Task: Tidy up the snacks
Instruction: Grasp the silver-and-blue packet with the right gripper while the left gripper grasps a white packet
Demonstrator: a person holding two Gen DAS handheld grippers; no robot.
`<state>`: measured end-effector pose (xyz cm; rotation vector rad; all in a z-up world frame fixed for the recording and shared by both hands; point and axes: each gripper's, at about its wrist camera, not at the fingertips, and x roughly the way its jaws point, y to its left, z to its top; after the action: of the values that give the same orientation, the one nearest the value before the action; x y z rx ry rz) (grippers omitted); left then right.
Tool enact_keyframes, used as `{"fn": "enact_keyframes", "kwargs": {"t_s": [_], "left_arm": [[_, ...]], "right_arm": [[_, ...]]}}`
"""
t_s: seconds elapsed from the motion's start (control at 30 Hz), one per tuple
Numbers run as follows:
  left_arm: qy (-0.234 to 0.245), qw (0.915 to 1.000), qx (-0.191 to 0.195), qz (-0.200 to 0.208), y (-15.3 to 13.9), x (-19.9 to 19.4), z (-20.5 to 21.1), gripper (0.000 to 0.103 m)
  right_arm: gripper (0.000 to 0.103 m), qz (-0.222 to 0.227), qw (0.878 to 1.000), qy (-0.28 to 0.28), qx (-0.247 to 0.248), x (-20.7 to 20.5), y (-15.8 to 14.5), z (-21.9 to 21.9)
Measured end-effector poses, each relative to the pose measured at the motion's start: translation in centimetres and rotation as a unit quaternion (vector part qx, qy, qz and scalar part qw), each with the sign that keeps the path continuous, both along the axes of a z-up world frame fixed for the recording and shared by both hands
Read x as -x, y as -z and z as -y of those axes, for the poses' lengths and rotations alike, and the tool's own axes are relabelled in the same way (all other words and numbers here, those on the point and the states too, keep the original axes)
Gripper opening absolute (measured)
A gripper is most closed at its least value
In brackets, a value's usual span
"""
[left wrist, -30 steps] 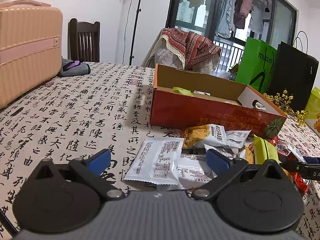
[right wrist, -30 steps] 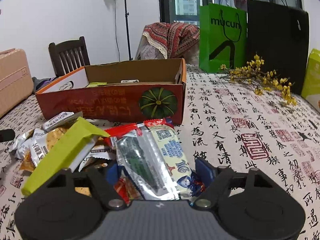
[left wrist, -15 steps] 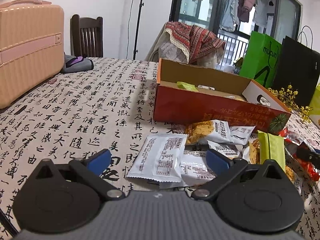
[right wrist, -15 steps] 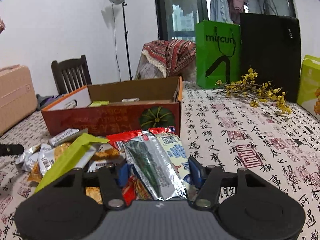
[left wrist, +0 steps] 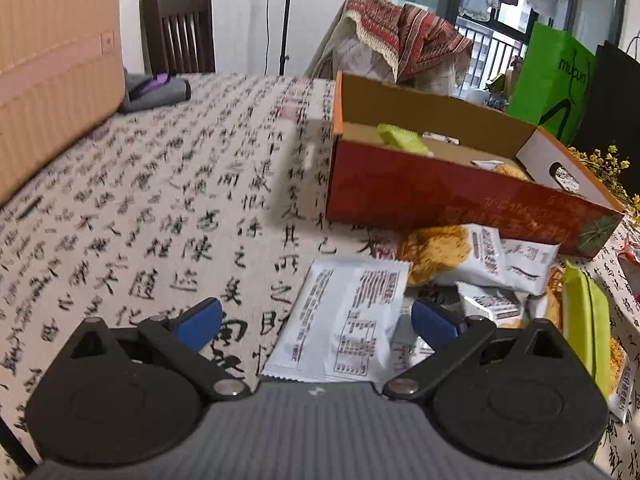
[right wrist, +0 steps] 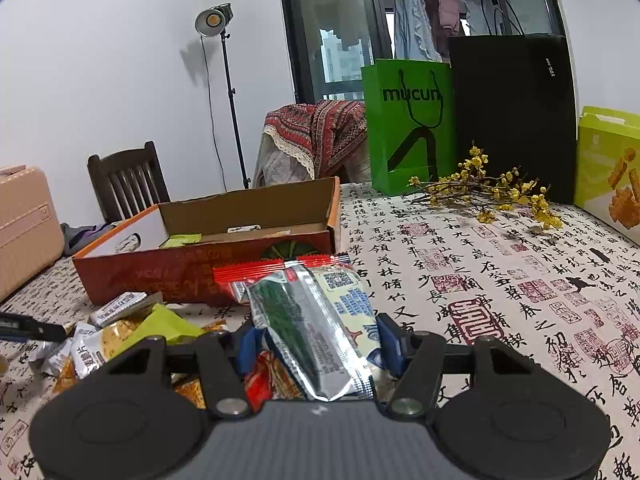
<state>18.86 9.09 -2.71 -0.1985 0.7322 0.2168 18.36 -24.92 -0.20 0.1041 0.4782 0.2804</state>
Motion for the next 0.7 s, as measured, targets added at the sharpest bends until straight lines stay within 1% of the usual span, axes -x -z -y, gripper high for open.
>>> {"fn": "enact_keyframes", "kwargs": {"t_s": [0.2, 0.33, 0.4, 0.43, 0.47, 0.5, 0.53, 0.57, 0.7], "left_arm": [[0.000, 0.9999, 0.006, 0.010, 0.3, 0.1, -0.2, 0.100], [0.007, 0.9997, 0.011, 0.021, 0.1, 0.4, 0.0, 0.087], [0.010, 0.9996, 0.013, 0.024, 0.2, 0.5, 0.0, 0.086], [0.011, 0.9995, 0.016, 0.026, 0.1, 0.6, -0.1, 0.081], [0.013, 0.9993, 0.020, 0.029, 0.1, 0.7, -0.1, 0.074], [0.016, 0.9990, 0.025, 0.033, 0.1, 0.8, -0.2, 0.070], [0.019, 0.9988, 0.029, 0.036, 0.0, 0.9, -0.2, 0.063], [0.021, 0.9986, 0.032, 0.038, 0.0, 0.9, -0.3, 0.060], [0.021, 0.9979, 0.041, 0.045, -0.1, 1.1, -0.5, 0.054]], "right_arm": [[0.059, -0.001, 1.000, 0.000, -0.002, 0.1, 0.1, 0.0], [0.059, -0.003, 1.000, -0.001, -0.005, 0.0, 0.1, 0.1], [0.059, -0.005, 1.000, 0.000, -0.005, -0.1, 0.1, 0.1], [0.059, -0.005, 1.000, 0.000, -0.004, -0.1, 0.1, 0.1], [0.059, -0.005, 1.000, 0.001, -0.004, -0.1, 0.2, 0.1], [0.059, -0.005, 1.000, 0.002, -0.004, -0.1, 0.2, 0.1], [0.059, -0.006, 1.000, 0.002, -0.004, -0.1, 0.1, 0.1], [0.059, -0.006, 1.000, 0.003, -0.004, -0.1, 0.2, 0.1], [0.059, -0.010, 1.000, 0.006, -0.003, -0.2, 0.2, 0.0]]}}
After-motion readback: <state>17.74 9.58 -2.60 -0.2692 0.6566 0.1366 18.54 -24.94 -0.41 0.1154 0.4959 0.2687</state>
